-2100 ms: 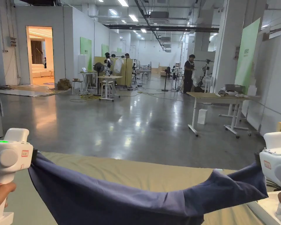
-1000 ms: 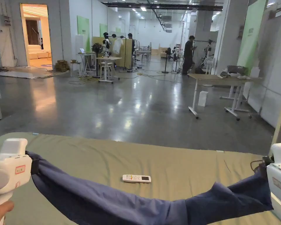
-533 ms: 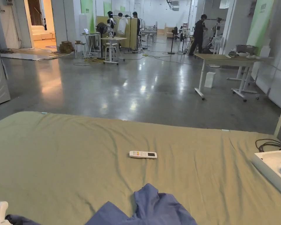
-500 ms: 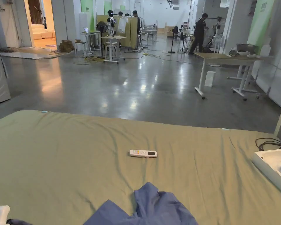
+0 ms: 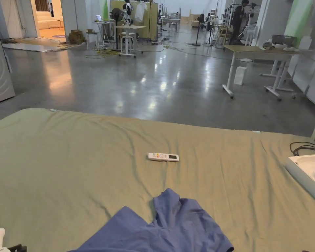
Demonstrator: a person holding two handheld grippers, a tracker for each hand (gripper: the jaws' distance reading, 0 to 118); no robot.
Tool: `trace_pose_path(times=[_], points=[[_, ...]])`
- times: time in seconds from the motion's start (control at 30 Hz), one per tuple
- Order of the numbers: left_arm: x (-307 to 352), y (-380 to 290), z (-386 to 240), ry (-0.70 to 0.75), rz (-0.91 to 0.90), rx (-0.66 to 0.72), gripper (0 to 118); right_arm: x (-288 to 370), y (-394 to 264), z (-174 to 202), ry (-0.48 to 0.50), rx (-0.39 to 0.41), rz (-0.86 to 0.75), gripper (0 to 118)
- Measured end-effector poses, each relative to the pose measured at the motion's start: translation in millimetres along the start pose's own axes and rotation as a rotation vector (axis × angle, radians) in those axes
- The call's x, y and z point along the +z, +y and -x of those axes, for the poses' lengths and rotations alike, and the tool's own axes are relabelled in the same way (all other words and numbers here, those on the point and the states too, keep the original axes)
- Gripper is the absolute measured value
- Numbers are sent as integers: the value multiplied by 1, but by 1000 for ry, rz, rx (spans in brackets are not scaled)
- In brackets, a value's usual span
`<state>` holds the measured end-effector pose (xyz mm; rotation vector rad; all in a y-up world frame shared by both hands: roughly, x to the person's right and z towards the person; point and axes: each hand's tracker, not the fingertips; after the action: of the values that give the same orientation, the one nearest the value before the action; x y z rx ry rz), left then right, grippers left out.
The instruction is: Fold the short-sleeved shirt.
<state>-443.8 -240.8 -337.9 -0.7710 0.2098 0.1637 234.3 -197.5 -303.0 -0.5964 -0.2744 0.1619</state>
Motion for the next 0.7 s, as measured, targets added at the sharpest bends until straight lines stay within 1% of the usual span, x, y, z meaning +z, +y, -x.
trace_pose_path(times=[0.03,0.1,0.17,0.23,0.3,0.43,0.47,0.53,0.57,0.63,0.7], points=[[7,5,0,4,-33,-1,46,6,8,3,0,-4,-24,38],[24,14,-8,-12,-96,-3,46,16,22,10,-3,-13,-88,52],[36,26,-18,-46,-149,-15,46,26,36,18,19,-34,-138,57],[50,36,-43,-83,-205,-39,46,36,50,30,56,-68,-193,57],[60,45,-69,-102,-260,-68,46,44,62,45,91,-83,-244,57],[74,55,-128,-174,-387,-111,46,58,76,79,121,-124,-347,55],[76,56,-141,-179,-404,-123,46,61,77,87,120,-127,-364,52],[82,55,-166,-201,-451,-134,42,65,80,103,127,-115,-403,31],[84,54,-176,-206,-475,-138,38,63,80,108,126,-109,-411,21],[88,52,-195,-207,-508,-156,12,66,81,120,121,-89,-434,11],[91,49,-209,-193,-541,-169,5,67,82,128,118,-74,-448,0]])
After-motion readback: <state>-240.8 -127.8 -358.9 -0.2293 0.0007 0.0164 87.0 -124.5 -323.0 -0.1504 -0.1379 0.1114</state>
